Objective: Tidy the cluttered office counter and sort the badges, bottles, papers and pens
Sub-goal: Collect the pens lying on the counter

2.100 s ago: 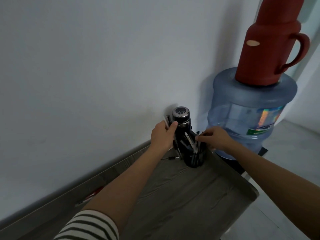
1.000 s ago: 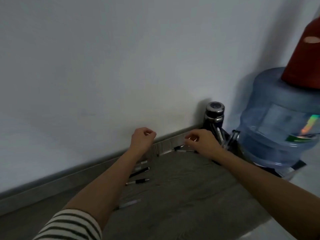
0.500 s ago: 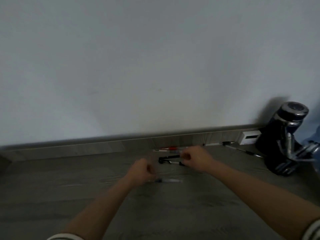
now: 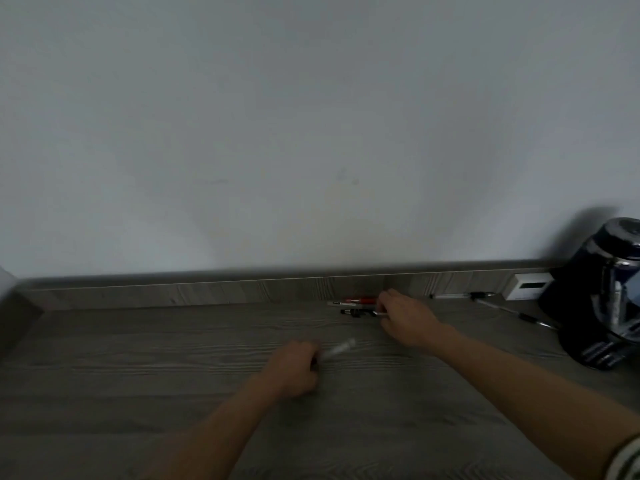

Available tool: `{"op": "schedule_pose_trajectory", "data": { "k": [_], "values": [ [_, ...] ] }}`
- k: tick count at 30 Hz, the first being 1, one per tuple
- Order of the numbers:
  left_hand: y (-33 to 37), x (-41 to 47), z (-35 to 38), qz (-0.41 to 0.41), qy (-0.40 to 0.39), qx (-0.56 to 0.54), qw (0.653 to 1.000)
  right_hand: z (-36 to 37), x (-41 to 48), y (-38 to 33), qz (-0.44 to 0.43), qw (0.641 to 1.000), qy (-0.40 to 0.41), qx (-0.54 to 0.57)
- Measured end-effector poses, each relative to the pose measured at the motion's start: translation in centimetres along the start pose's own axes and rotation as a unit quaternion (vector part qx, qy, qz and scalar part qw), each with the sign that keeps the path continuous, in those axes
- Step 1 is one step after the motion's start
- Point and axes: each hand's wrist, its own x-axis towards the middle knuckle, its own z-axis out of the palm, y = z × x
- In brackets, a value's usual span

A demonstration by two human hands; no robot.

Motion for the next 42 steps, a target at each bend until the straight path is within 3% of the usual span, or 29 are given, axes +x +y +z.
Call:
{"op": "schedule_pose_trajectory", "data": {
  "k": [5, 10, 16, 20, 26, 30, 38, 42],
  "values": [
    [-1.2, 1.5, -1.3, -0.008, 0.068, -0.052, 0.996, 0.3, -0.1, 0.2, -0.001, 0.998, -0.002, -0.061],
    [-0.1, 3.8, -3.3, 0.032, 0.142, -0.036, 0.989, 0.7, -0.6, 1.6, 0.014, 0.997, -0.044, -0.064],
    [3.7, 7.8, -3.6, 0.117, 0.112, -0.026, 0.987, 0.4, -2.7, 4.0, 0.037, 0.993, -0.093, -0.063],
    [5.0, 9.1, -3.1, 0.149, 0.092, 0.030, 0.984, -0.3, -4.1, 5.6, 0.068, 0.995, -0.072, -0.023],
    [5.4, 10.5, -3.1, 0.123, 0.050, 0.072, 0.989, -1.2, -5.0, 7.5, 0.114, 0.993, -0.025, 0.010],
    [4.7, 9.9, -2.8, 0.110, 0.022, 0.080, 0.990, -1.7, -3.9, 7.1, 0.095, 0.995, 0.032, 0.017],
    [1.1, 7.8, -2.8, 0.050, 0.040, 0.069, 0.996, 0.1, 0.7, 3.8, -0.016, 0.999, 0.022, -0.037],
    [-0.8, 6.8, -2.7, 0.011, 0.041, 0.048, 0.998, 0.3, 1.8, 2.2, 0.021, 0.998, -0.009, -0.061]
  ]
}}
